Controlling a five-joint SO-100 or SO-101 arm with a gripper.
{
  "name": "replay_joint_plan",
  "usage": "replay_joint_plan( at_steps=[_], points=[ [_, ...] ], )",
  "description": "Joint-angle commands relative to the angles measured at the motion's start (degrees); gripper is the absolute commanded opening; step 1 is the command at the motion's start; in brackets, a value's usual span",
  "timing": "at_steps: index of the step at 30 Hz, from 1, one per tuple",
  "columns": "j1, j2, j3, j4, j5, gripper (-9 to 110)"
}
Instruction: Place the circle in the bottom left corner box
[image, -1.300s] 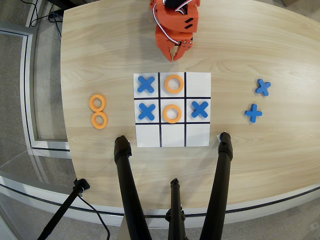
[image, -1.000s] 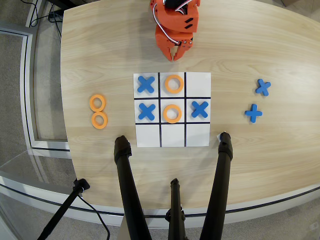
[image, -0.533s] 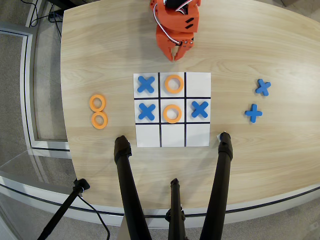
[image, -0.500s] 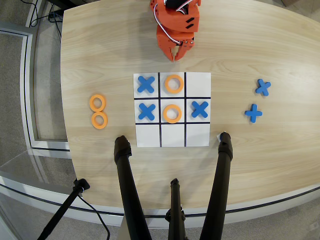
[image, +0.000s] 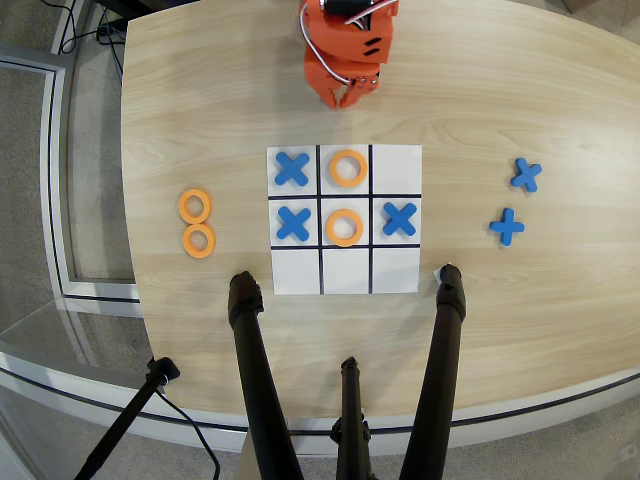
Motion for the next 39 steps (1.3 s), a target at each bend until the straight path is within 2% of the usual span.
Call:
replay_joint_plan(
  at_steps=[1,7,11,16,20,28,39],
  points=[
    [2.37,-10.37,-11.51,1.14,0.26,1],
    [10.90,-34.19,-32.61,-2.90,0.00,4],
    [17.40,-50.19,-44.03,-12.57,0.09,14],
    [24.43,-67.15,-53.70,-23.03,-1.41,16],
    [28.92,-77.17,-59.59,-28.56,-3.69,24],
    [33.84,-90.53,-69.87,-30.85,-6.15,24],
    [34.89,-97.91,-76.55,-31.11,-6.42,24]
  ],
)
